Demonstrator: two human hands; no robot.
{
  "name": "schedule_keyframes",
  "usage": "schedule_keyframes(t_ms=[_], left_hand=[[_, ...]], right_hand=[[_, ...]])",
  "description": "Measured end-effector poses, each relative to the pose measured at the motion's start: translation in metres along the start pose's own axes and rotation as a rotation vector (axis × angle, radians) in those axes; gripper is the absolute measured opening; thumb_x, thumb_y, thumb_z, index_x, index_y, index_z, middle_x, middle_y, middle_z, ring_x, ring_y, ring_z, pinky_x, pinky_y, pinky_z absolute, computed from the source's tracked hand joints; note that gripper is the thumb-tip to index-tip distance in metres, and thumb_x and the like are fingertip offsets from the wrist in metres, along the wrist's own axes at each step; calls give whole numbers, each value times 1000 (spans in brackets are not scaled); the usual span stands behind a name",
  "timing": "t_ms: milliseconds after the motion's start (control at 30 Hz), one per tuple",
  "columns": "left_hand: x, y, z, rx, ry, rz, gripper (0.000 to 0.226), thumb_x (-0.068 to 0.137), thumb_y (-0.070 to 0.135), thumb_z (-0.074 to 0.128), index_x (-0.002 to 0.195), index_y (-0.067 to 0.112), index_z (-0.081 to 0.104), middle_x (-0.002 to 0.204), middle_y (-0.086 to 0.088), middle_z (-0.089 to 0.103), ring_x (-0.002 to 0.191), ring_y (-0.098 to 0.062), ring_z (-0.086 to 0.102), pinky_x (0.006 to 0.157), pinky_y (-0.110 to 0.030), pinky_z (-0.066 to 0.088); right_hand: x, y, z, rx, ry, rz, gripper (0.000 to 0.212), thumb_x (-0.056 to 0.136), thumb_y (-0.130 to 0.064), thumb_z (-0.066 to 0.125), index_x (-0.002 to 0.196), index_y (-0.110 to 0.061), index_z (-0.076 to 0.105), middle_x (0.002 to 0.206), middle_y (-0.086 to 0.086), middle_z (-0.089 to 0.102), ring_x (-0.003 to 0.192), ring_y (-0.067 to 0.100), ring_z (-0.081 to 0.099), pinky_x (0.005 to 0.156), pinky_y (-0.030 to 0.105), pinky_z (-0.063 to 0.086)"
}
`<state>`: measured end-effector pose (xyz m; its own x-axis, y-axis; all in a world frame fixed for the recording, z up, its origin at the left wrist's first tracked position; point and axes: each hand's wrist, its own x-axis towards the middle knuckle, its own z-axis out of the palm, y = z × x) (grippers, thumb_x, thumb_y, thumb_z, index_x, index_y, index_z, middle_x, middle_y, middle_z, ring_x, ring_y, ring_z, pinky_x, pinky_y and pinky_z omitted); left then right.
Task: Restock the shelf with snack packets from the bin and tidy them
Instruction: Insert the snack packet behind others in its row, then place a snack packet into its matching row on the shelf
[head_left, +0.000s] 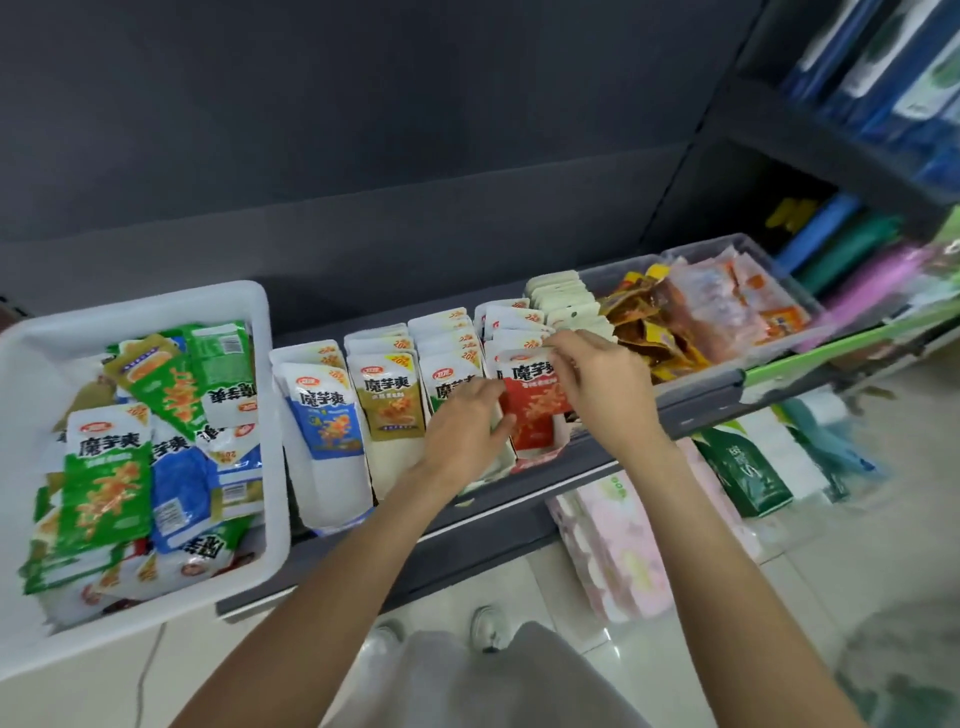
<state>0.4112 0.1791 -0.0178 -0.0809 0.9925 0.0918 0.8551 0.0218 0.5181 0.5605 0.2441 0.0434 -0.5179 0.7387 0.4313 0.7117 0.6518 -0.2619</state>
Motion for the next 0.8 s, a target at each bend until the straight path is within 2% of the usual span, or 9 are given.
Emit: schedule_keyframes(t_ms=[67, 167, 267, 400, 467, 600, 700, 767, 800], left_hand=[[-2, 2, 1, -88, 37, -55, 38, 92, 31, 55, 126, 14, 51, 118, -1, 61, 107, -16, 57, 87, -30, 48], [-5, 5, -3, -276, 154, -146, 29, 91, 24, 60, 117, 12, 58, 107, 0, 68, 92, -12, 64, 81, -26, 53], [-3, 5, -5, -310, 205, -187, 22, 90, 21, 61, 109, 9, 63, 102, -3, 70, 85, -11, 66, 79, -23, 53], [0, 6, 2, -248, 179, -214, 27, 89, 18, 62, 115, 10, 61, 102, -3, 70, 88, -14, 66, 82, -30, 53], [0, 6, 3, -263, 168, -224, 32, 90, 17, 61, 121, 11, 58, 106, -3, 69, 90, -13, 65, 82, -27, 52], [-2, 5, -5, -279, 149, -239, 37, 91, 19, 58, 128, 17, 53, 115, 2, 66, 94, -8, 63, 79, -18, 47], [-13, 2, -22, -274, 204, -222, 34, 92, 22, 57, 125, 20, 56, 112, 6, 67, 93, -5, 63, 81, -26, 54], [-27, -5, -38, -247, 320, -175, 27, 92, 27, 56, 118, 23, 60, 100, 9, 69, 85, -3, 63, 72, -29, 56], [-37, -10, -47, -212, 395, -150, 23, 93, 31, 54, 113, 24, 63, 92, 10, 70, 79, -1, 63, 66, -25, 55]], right_hand=[[8, 1, 1, -16, -26, -46, 10, 91, -17, 57, 97, -15, 65, 88, 5, 71, 72, 26, 67, 56, 30, 51], [17, 1, 0, 75, -74, -41, 13, 91, -16, 59, 102, -14, 65, 95, 7, 72, 82, 24, 68, 67, 31, 53], [19, 1, 7, 26, -126, -25, 16, 93, -17, 55, 106, -12, 64, 95, 8, 70, 82, 24, 67, 67, 30, 50], [22, 5, 23, -310, -98, -134, 10, 75, -10, 72, 85, -9, 71, 83, 8, 70, 80, 26, 61, 64, 30, 47], [23, 11, 33, -401, -61, -160, 12, 67, -9, 78, 79, -10, 75, 91, 8, 70, 88, 27, 57, 69, 33, 48], [22, 13, 43, -430, -22, -148, 11, 68, -9, 78, 79, -8, 75, 105, 12, 66, 97, 30, 55, 73, 37, 46], [18, 4, 40, -245, 37, -88, 20, 76, -10, 72, 96, -10, 72, 113, 12, 63, 103, 31, 53, 80, 39, 46], [12, -13, 35, 31, 72, -48, 17, 84, -13, 65, 101, -13, 69, 109, 7, 64, 102, 26, 53, 83, 37, 45], [8, -24, 32, 182, 61, -29, 16, 87, -14, 62, 102, -14, 68, 106, 3, 65, 99, 22, 55, 83, 32, 45]])
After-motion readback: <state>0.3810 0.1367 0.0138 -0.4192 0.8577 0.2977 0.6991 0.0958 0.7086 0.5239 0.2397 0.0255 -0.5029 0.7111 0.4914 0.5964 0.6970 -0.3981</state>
